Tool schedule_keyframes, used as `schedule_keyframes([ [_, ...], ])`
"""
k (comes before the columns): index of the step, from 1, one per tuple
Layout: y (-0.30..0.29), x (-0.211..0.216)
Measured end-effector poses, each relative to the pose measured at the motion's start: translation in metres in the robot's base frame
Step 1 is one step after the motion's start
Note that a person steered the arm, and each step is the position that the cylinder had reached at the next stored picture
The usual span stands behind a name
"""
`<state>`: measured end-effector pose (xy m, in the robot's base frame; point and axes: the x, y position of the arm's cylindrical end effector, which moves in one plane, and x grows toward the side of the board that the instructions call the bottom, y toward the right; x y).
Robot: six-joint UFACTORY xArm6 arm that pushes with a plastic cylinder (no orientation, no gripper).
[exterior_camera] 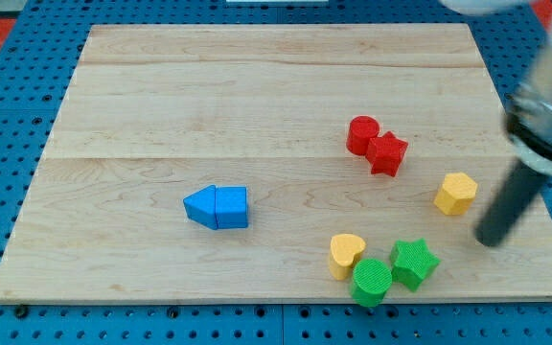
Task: Push the green circle towards blue triangle
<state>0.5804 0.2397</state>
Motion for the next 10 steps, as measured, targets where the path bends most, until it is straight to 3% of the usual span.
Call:
schedule_keyframes([
  [1,0.003,0.037],
  [4,-0.061,0.038],
  [6,-0.212,0.038],
  [8,-0.258,0.02],
  [10,-0.323,-0.025],
])
